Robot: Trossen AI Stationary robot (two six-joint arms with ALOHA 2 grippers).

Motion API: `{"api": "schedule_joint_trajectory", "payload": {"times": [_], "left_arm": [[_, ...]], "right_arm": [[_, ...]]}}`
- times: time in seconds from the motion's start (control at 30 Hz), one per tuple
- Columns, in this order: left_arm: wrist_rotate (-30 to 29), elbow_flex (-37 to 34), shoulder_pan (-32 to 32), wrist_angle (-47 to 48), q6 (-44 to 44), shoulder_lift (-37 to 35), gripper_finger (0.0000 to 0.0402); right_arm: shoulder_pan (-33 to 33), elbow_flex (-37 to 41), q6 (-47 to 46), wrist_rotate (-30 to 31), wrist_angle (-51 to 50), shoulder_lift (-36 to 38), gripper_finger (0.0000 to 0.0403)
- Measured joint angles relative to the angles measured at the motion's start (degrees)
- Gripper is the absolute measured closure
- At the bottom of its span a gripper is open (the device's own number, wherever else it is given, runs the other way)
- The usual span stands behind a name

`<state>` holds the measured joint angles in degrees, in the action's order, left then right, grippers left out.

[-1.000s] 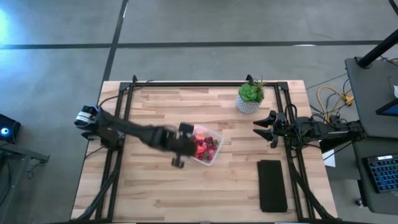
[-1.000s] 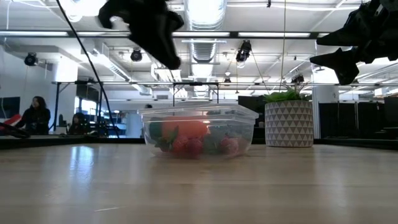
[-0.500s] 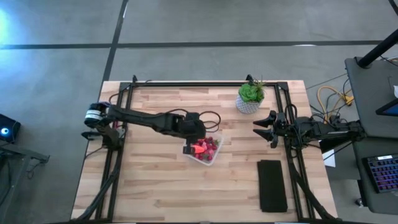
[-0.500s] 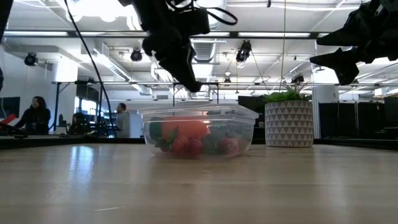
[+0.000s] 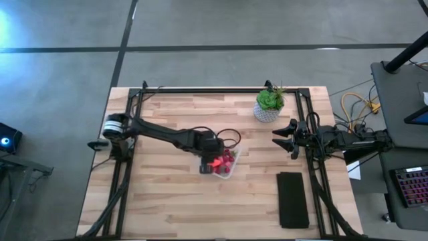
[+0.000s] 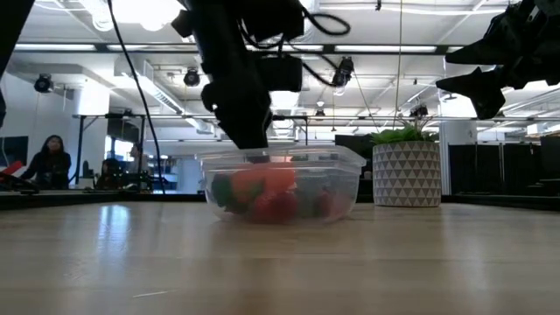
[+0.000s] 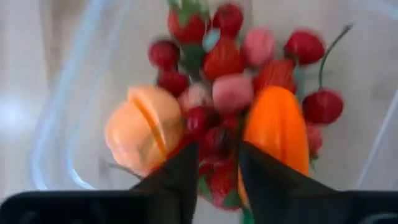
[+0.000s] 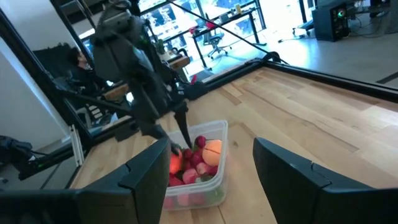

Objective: Pick and placing Produce into tupperware
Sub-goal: Put the red cherry into the transparent container, then return to Home Position

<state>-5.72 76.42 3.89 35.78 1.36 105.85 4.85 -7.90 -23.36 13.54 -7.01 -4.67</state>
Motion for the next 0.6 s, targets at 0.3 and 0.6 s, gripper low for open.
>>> {"api": "schedule_joint_trajectory", "payload": {"times": [0.3,0.6], "left_arm": [[-3.74,0.47,1.89,-1.74,0.04,-4.79,0.0160],[0.07,-0.30,6.01,2.23,11.81,-13.77,0.0123]], "right_arm": [[0.01,-0.02,0.00,0.00,0.00,0.00,0.0181],[-0.01,-0.04,-0.02,-0.02,-0.06,-0.23,0.0181]]}}
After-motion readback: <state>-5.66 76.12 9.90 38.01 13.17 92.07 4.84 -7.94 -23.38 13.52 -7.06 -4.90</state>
